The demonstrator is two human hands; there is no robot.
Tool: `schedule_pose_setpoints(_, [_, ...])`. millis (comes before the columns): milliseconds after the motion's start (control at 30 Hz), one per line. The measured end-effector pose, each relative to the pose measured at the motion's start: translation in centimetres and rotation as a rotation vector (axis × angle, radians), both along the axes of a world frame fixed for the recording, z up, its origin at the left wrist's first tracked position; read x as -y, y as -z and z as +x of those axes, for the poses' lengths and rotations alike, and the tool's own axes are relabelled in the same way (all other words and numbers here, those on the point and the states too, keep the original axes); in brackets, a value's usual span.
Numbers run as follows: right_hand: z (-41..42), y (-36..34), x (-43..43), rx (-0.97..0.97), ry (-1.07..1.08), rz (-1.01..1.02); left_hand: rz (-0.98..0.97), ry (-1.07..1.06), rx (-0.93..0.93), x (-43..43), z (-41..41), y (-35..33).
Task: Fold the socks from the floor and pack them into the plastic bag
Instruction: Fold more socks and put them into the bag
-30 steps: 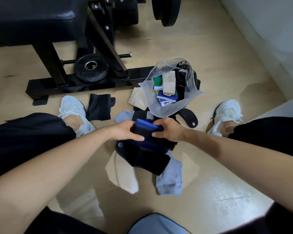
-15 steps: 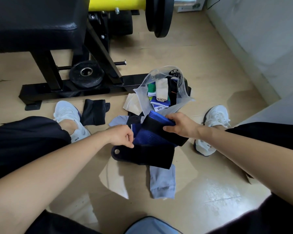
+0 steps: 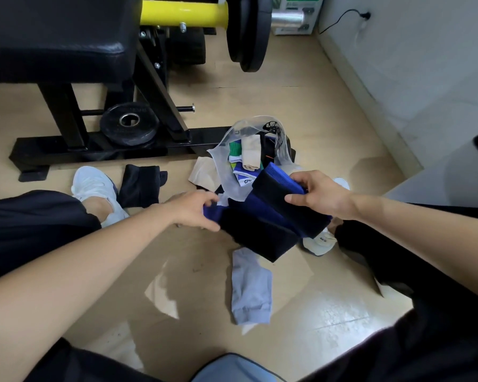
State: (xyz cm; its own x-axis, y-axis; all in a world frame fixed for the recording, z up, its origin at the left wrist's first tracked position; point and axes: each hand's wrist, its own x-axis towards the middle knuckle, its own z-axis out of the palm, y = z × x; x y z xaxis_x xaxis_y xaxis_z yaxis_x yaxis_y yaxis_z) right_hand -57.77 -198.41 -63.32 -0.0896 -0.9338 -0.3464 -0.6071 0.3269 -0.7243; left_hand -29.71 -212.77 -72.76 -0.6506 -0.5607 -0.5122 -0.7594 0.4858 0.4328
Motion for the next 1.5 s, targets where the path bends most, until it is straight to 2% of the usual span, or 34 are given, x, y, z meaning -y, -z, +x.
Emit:
schedule_pose_setpoints(100, [-0.2,-1.2,-0.7,0.035,-0.011,0.024,0.172,-0.162,-0.386,-1.5,-2.4,-1.2])
schedule_pose_setpoints(200, [-0.1,-1.8,-0.9,0.098,0.041,0.029,0.208,-0.143,-0.535,-3.5,-4.9,-2.8])
schedule_pose_setpoints(367, [0.3,-2.3,-1.2,0.186,0.238,0.028,0.231,-0.123,-0.536,-7.5,-6.4,-4.3])
schedule_pose_setpoints(500, [0.8,-2.2,-1.4,0.152,0.328,0.039,0.176,-0.101,-0.510,-9.2,-6.3,-3.3])
schedule_pose_setpoints(600, [1.1,-1.9,-1.3,0.164,0.394,0.029,0.105,-0.154,-0.583,-10.2,-6.4,-2.7])
schedule_pose_setpoints(667, [1.0,-1.9,-1.2,0.168,0.425,0.025,0.092,-0.111,-0.624,-10.9,-6.8,-2.9])
schedule_pose_setpoints(833, [0.4,-2.1,-0.6,0.108,0.460,-0.001,0.010,0.024,-0.632,-11.4,-7.4,-2.2])
schedule_pose_setpoints(933, [-0.5,-2.0,-0.5,-0.063,0.364,0.006,0.139,-0.015,-0.615,-10.4,-6.7,-0.9])
schedule_pose_setpoints(1067, [-1.3,-2.3,-0.5,-0.201,0.243,0.001,0.306,-0.121,-0.461,-8.1,-4.1,1.6])
schedule_pose_setpoints(1167, [-0.8,-2.2,-0.7,-0.214,0.177,0.007,0.382,-0.190,-0.379,-6.1,-1.9,3.2])
schedule_pose_setpoints(1333, [0.5,-1.5,-0.7,-0.126,0.106,0.029,0.422,-0.156,-0.228,-4.1,0.4,4.1])
schedule_pose_setpoints(1433, [0.8,-0.7,-0.7,-0.088,0.087,0.068,0.449,-0.165,-0.193,-3.5,1.2,4.2])
schedule_pose_setpoints(1500, [1.0,-0.1,-0.8,-0.133,0.047,0.064,0.448,-0.159,-0.228,-3.4,1.0,4.0])
